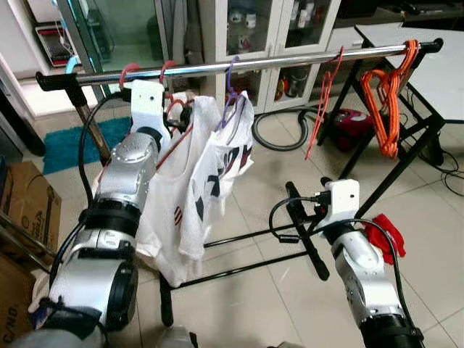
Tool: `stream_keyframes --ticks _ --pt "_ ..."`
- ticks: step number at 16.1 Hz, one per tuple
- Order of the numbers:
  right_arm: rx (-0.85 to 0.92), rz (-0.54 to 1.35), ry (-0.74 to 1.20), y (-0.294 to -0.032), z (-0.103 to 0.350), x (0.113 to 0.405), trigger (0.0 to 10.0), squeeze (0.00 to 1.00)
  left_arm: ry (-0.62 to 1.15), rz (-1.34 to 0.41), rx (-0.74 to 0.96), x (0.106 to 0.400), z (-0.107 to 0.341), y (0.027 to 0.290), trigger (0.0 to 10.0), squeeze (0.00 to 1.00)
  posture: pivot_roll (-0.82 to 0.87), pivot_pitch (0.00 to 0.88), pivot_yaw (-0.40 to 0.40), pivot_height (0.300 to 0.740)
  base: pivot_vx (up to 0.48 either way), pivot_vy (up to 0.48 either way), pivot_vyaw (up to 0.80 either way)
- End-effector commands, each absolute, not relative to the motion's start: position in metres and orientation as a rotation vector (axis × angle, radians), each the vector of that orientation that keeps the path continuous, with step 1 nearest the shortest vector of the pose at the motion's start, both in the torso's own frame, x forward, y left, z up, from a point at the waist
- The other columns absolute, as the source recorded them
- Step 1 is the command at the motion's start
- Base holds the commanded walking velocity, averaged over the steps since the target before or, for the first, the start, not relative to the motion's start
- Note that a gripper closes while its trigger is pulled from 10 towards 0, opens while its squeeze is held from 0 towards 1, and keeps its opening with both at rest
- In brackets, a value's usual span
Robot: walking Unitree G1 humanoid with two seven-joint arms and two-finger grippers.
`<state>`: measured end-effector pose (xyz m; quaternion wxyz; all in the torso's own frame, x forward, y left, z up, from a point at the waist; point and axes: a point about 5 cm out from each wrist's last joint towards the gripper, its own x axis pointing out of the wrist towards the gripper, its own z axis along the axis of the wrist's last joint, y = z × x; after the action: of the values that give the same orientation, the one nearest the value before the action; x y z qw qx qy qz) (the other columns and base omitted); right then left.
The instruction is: Hang hanger
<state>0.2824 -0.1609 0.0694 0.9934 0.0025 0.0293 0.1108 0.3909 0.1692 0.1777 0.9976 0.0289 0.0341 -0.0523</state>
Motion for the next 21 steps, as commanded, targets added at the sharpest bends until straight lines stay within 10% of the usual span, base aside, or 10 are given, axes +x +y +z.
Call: stream_keyframes --ticks 1,21 --pt "0.004 0.204 0.040 -0.162 0.074 0.286 10.0 0.00 0.041 -0.089 0.067 0.397 0.185 0.171 0.0 0.00 0.01 0.000 0.020 0.740 0.000 0.000 0.00" --pt "0.001 0.209 0.048 -0.159 0.070 0.285 10.0 0.00 0.004 0.064 0.132 0.388 0.169 0.151 0.0 0.00 0.04 0.000 0.026 0.740 0.000 0.000 0.00"
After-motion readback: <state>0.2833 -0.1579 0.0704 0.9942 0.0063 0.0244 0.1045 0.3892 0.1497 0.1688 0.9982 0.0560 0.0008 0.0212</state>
